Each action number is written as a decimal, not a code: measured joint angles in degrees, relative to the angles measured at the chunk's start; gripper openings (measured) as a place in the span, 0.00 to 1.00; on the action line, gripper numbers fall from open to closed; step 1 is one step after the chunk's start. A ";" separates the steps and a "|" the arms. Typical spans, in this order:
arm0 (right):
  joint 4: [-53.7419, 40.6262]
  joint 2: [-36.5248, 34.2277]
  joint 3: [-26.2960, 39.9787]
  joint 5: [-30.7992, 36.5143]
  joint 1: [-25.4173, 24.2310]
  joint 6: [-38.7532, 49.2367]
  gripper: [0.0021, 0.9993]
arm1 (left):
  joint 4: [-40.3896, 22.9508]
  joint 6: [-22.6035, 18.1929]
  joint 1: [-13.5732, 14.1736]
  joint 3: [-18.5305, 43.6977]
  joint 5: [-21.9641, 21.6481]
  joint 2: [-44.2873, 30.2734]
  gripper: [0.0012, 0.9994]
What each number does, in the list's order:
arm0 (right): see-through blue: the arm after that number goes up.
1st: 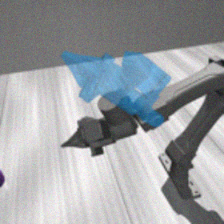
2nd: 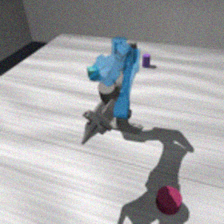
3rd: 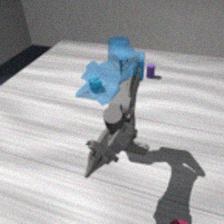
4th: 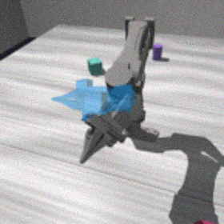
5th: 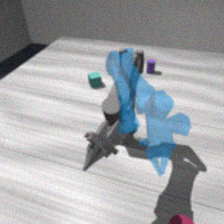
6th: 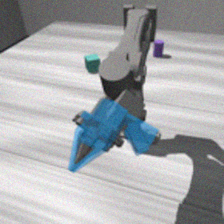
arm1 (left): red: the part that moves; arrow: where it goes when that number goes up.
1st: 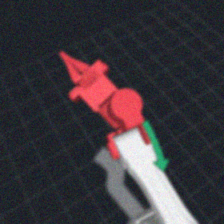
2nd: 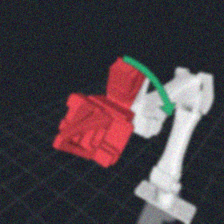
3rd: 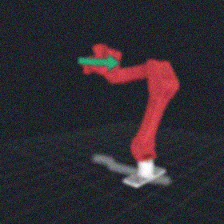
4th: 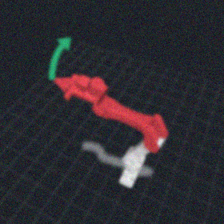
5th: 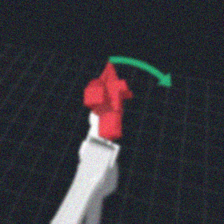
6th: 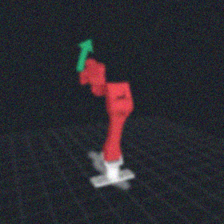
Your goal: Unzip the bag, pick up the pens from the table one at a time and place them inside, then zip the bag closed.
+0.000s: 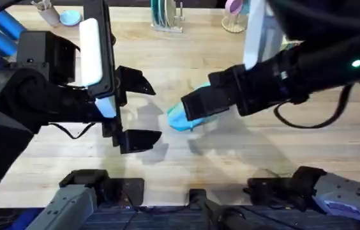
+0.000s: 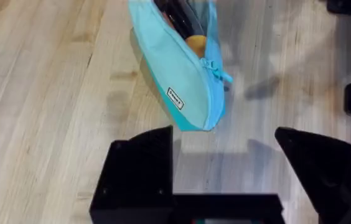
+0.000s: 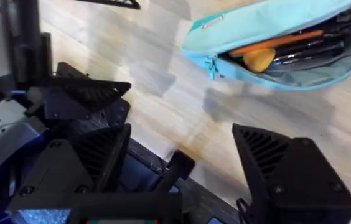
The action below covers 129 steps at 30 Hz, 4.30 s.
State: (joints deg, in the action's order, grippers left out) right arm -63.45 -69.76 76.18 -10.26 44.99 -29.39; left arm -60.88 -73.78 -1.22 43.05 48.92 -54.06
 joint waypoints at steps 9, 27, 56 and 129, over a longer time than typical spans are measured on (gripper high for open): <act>2.34 0.00 -4.08 -0.04 1.36 -3.57 1.00 | 0.00 0.00 -0.02 0.00 0.00 0.00 0.99; 14.35 0.00 -15.01 3.31 5.44 -15.02 1.00 | 0.00 0.00 0.00 0.00 0.00 0.00 0.99; 26.18 -10.86 -18.72 14.92 7.78 -18.88 0.78 | 0.00 0.00 -0.02 0.00 0.00 0.00 0.99; 27.97 -2.10 -18.72 21.00 8.13 -19.04 0.03 | 0.46 0.00 -0.02 0.00 0.00 0.00 0.99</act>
State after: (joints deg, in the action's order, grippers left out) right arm -35.48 -71.85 57.45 10.74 53.12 -48.42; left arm -60.42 -73.78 -1.23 43.05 48.93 -54.06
